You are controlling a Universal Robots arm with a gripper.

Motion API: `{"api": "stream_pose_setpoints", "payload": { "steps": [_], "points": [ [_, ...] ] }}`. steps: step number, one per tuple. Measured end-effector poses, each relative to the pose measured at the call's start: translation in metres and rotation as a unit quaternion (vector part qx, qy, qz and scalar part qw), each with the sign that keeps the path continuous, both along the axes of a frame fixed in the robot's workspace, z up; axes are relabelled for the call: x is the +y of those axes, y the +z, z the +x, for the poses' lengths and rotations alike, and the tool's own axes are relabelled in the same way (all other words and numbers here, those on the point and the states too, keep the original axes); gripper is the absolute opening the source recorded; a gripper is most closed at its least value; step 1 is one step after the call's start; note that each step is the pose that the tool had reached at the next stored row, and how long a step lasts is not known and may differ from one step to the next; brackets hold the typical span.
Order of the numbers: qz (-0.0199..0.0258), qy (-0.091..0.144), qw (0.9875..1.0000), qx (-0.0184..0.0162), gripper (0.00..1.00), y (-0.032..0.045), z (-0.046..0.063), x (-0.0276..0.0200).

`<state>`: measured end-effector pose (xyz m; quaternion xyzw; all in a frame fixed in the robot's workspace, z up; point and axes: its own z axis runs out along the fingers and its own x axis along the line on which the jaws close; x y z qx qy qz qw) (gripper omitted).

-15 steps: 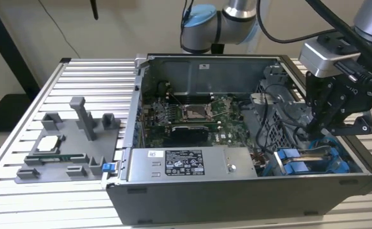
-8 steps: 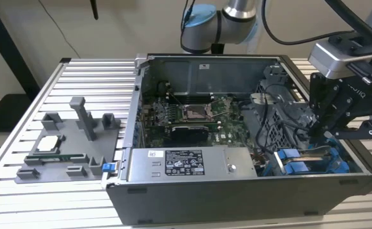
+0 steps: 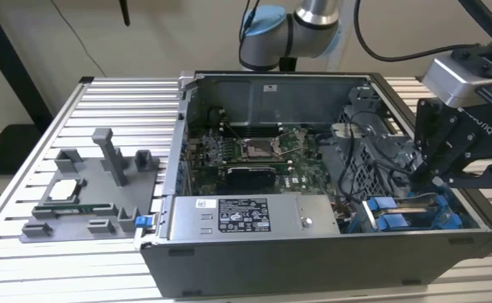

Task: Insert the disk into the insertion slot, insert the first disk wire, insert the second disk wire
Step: 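Insert the first disk wire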

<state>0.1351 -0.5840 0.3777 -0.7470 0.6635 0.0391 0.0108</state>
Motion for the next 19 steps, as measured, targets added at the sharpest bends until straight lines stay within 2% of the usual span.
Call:
{"api": "stream_pose_setpoints", "payload": {
  "steps": [3, 7, 11, 19],
  "points": [
    [0.0056, 0.0, 1.0, 0.0054, 0.0, -0.0013, 0.0033, -0.0012],
    [0.0142, 0.0, 0.9999, 0.0095, 0.0, -0.0031, 0.0056, -0.0015],
    [0.0193, -0.011, 0.9997, 0.0097, 0.0, -0.0047, 0.0058, -0.0014],
    [0.0213, -0.054, 0.9983, 0.0089, 0.0, -0.0063, 0.0058, -0.0015]
  ]
}}
